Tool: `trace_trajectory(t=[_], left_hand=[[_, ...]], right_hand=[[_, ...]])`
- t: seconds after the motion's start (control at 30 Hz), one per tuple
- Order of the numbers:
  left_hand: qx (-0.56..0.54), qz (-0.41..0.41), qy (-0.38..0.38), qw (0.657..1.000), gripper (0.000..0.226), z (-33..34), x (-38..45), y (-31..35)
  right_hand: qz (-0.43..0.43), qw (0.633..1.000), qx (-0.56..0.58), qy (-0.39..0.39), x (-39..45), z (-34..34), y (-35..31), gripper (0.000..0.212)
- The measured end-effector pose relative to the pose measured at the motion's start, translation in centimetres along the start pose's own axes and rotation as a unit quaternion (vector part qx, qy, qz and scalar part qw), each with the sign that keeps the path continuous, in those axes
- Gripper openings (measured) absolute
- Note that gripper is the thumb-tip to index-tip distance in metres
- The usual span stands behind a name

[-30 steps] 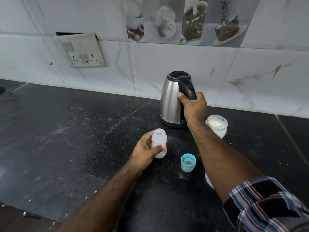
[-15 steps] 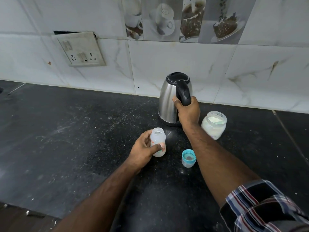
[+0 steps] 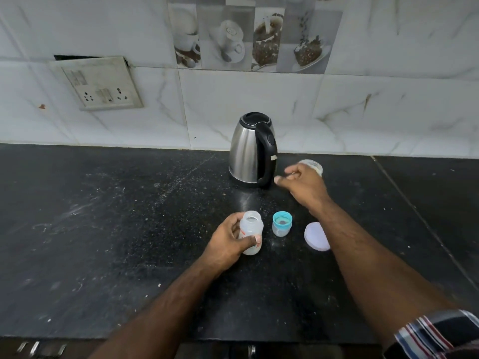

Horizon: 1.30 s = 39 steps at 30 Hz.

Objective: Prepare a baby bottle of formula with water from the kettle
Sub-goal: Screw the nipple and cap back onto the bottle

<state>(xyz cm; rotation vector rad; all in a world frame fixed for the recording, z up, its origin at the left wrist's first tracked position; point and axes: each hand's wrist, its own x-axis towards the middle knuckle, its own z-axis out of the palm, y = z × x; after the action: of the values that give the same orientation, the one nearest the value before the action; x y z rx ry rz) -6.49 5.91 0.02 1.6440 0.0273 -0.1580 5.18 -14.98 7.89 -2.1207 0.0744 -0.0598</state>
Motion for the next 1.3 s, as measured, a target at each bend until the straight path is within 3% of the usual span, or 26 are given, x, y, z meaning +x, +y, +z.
trace_trajectory(t=[0.17, 0.3, 0.5, 0.8, 0.9, 1.07, 1.2, 1.3], left_hand=[[-0.006, 0.008, -0.024, 1.000, 0.061, 1.4, -1.3, -1.4], [-0.003, 0.010, -0.034, 0.999, 0.064, 2.7, -2.1, -2.4], [0.003, 0.014, -0.013, 1.000, 0.065, 4.2, -2.2, -2.8], [0.011, 0.019, 0.009, 1.000, 0.069, 5.6, -2.4, -2.5], [0.025, 0.017, 0.012, 0.999, 0.069, 5.5, -2.5, -2.6], [0.032, 0.015, 0.018, 0.999, 0.058, 5.7, -2.7, -2.8], [0.047, 0.023, 0.019, 0.998, 0.056, 5.7, -2.5, -2.5], [0.051, 0.025, 0.014, 0.998, 0.056, 5.6, -2.4, -2.5]], right_hand=[[0.030, 0.993, -0.056, -0.097, -5.1, 0.6, 3.0, 0.084], [0.009, 0.986, -0.119, -0.114, -6.4, 1.4, 3.5, 0.098], [-0.011, 0.985, -0.144, -0.091, -6.7, 1.6, 4.7, 0.077], [-0.071, 0.981, -0.132, -0.124, -6.3, 0.2, 5.3, 0.066], [-0.063, 0.988, -0.081, -0.119, -6.1, -0.8, 4.5, 0.064], [-0.038, 0.995, 0.073, -0.048, -5.9, -2.8, 2.6, 0.052], [-0.025, 0.993, 0.083, -0.080, -6.8, -3.6, 2.0, 0.061], [0.006, 0.988, 0.120, -0.096, -7.6, -3.4, 2.4, 0.048]])
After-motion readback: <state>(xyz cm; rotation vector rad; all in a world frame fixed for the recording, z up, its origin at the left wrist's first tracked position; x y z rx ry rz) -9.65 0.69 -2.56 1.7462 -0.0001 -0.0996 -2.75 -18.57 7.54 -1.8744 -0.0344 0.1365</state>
